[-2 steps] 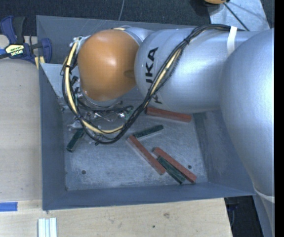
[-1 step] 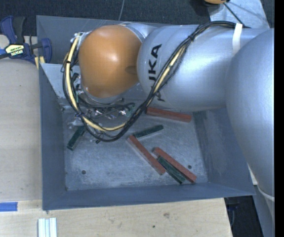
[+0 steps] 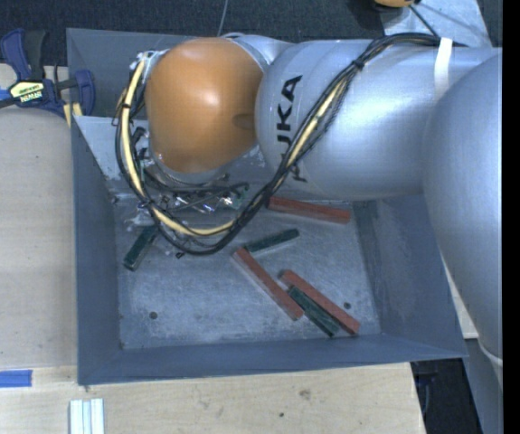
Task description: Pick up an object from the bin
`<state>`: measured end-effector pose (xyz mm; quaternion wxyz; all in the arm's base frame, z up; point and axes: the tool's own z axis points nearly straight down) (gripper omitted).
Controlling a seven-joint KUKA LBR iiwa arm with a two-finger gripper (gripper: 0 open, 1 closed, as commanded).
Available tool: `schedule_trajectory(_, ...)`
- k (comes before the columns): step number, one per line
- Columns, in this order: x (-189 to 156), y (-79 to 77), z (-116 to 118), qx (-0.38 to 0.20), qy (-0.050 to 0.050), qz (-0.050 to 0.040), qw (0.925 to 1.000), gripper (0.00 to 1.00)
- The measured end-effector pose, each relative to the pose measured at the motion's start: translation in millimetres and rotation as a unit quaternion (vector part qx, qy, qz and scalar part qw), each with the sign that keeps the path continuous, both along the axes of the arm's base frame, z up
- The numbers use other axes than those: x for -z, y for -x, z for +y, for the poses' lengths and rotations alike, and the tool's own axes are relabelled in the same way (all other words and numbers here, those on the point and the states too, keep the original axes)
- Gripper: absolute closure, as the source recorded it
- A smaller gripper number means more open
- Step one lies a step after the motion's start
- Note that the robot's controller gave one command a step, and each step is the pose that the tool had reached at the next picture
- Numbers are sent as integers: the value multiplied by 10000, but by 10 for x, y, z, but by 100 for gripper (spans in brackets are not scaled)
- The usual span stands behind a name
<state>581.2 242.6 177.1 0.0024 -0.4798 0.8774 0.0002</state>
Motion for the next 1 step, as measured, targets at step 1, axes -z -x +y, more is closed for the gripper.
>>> schedule_trajectory(1,-79,-4,2,2,-3,-8,10000,100)
